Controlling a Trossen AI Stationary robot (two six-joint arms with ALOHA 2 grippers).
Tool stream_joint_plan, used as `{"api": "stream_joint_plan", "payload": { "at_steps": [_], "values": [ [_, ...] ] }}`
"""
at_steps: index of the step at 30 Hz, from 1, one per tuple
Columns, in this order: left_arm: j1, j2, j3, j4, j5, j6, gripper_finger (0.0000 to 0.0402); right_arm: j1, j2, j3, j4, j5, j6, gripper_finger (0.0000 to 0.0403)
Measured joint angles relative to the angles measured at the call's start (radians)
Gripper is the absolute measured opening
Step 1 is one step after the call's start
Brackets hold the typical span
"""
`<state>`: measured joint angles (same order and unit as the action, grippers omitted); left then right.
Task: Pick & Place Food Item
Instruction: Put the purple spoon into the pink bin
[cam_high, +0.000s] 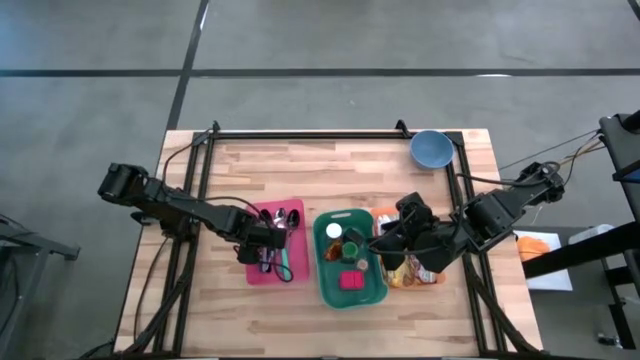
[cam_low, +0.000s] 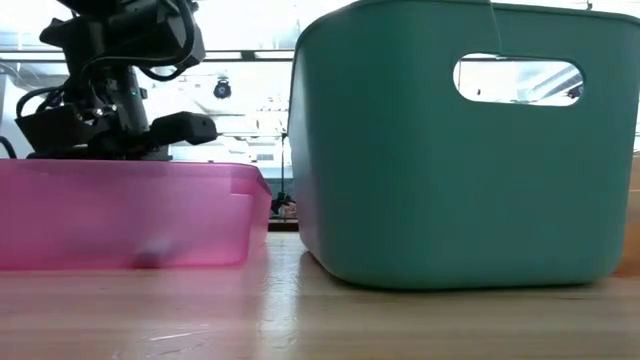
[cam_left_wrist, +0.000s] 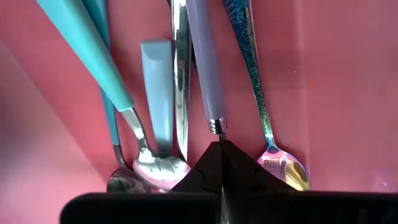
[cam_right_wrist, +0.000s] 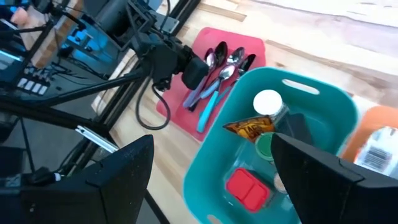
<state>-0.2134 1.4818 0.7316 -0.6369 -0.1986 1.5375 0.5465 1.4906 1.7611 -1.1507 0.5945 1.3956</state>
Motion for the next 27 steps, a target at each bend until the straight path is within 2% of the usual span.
{"api": "stream_joint_plan", "payload": {
  "at_steps": [16, 21, 27],
  "values": [
    [0.000, 0.000, -0.006, 0.028, 0.009, -0.024, 0.0000, 0.000, 0.000, -0.002, 0.034, 0.000, -0.011, 0.0319],
    [-0.001, 0.002, -0.008, 0.087, 0.025, -0.036, 0.0000, 0.001, 0.000, -0.002, 0.035, 0.000, -0.010, 0.0319],
    [-0.001, 0.002, -0.008, 0.178, 0.025, -0.129, 0.0013, 0.001, 0.000, -0.002, 0.035, -0.020, -0.007, 0.0319]
  ]
}}
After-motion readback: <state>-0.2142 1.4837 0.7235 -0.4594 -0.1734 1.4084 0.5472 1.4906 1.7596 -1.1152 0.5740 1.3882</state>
